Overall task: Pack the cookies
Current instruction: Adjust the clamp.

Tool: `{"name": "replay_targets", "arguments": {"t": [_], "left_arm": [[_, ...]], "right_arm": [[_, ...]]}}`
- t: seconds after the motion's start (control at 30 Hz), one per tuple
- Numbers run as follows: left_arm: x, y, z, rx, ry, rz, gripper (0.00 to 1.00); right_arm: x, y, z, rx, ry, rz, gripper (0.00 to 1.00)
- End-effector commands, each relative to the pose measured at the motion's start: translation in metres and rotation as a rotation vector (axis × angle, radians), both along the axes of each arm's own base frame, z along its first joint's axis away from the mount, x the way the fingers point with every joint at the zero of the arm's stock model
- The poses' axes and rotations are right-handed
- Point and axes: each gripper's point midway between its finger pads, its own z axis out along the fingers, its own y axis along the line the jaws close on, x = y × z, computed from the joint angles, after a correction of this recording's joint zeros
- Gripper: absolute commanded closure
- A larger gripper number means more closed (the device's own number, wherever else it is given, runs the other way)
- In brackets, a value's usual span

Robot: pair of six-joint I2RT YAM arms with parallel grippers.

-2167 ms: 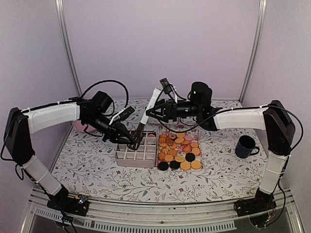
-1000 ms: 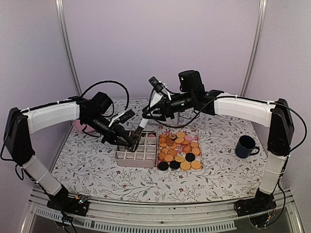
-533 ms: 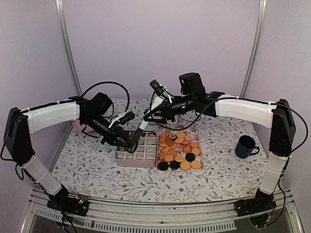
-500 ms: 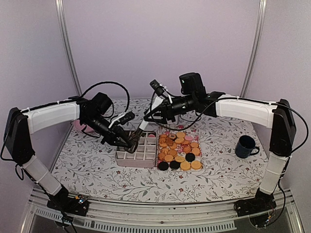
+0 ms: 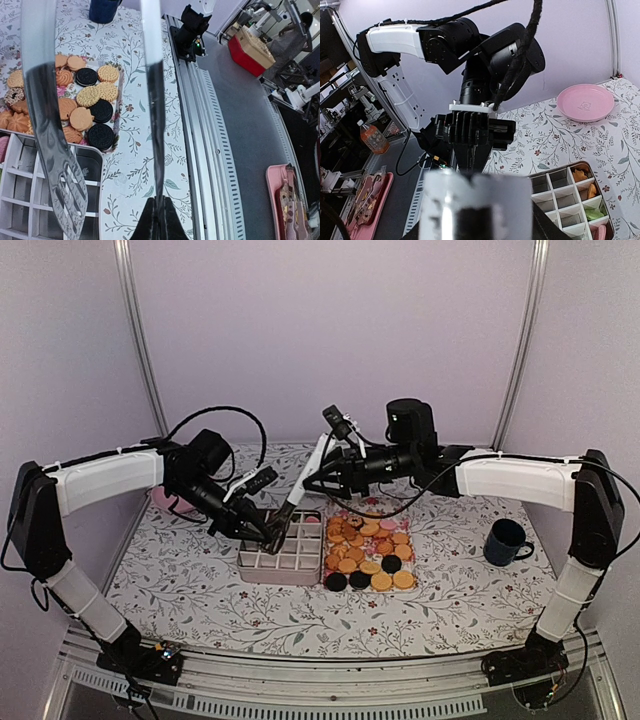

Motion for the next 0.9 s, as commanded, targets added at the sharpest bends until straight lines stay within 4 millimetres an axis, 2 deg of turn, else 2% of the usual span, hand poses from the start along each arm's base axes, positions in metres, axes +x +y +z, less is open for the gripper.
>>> {"name": "replay_targets", "arguments": {"t": [0.0, 0.47, 0.6, 0.83, 0.87], "left_arm": [[0.002, -0.006, 0.019, -0.061, -0.047, -0.018, 1.0], [0.002, -0.006, 0.018, -0.056, -0.039, -0.021, 1.0], [0.004, -0.007, 0.019, -0.053, -0.038, -0.017, 1.0], [0.007, -0.005, 0.016, -0.035, -0.055, -0.004, 1.0], [0.01, -0.005, 0.015, -0.026, -0.062, 0.006, 0.97]], "right_arm": [[-0.005, 0.007, 0.01, 0.053, -0.002, 0.036, 0.5], [-0.004, 0.024, 0.012, 0.091, -0.003, 0.047, 0.53], [-0.006, 0.031, 0.01, 0.085, 0.009, 0.037, 0.6], [-0.004, 0.019, 0.013, 0.078, -0.018, -0.028, 0.66], [-0.002, 0.015, 0.012, 0.074, -0.021, -0.051, 0.67]]}}
